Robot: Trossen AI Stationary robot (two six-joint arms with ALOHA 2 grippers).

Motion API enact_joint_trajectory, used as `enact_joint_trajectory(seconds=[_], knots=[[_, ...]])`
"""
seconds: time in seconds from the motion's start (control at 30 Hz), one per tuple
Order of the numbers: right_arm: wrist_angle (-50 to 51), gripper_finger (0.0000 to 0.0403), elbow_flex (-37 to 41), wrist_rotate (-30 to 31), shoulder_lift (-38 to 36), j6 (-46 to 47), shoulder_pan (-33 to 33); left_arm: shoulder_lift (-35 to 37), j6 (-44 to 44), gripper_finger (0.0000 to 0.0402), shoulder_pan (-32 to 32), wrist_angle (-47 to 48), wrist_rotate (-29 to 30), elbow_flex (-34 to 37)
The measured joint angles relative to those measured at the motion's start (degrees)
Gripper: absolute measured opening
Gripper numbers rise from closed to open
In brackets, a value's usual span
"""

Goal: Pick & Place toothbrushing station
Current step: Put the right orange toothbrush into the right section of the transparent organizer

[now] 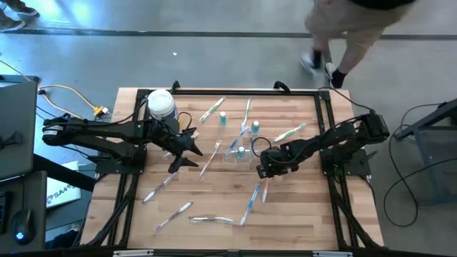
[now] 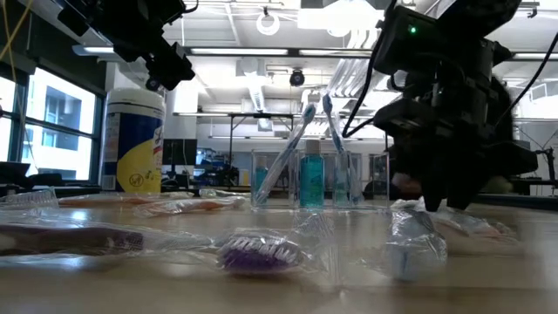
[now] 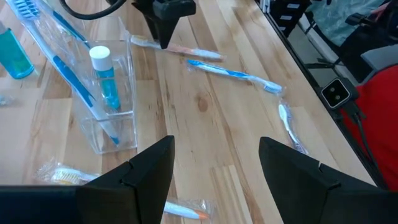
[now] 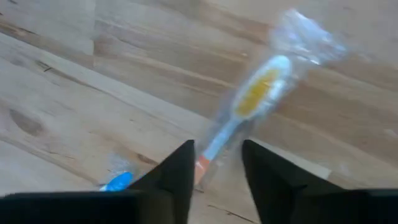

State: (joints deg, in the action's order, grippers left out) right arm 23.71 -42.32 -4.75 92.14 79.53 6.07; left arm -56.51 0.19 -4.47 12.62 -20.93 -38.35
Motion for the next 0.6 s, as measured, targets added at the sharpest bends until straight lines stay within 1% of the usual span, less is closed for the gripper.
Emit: enact_joint_trajectory(seconds=[0.23, 0.4, 0.6], knots=[[0.6, 0.0018, 0.1, -0.1, 0.1, -0.8, 0.0, 0.0, 0.0, 0.0234, 0.0, 0.0, 0.0, 0.0], [2.0, 0.0009, 0.1, -0.1, 0.1, -1.3, 0.1, 0.0, 0.0, 0.0234, 0.0, 0.0, 0.0, 0.0], [2.6, 0.0005, 0.1, 2.1, -1.1, -0.9, 1.9, 0.0, 0.0, 0.0234, 0.0, 0.0, 0.0, 0.0]])
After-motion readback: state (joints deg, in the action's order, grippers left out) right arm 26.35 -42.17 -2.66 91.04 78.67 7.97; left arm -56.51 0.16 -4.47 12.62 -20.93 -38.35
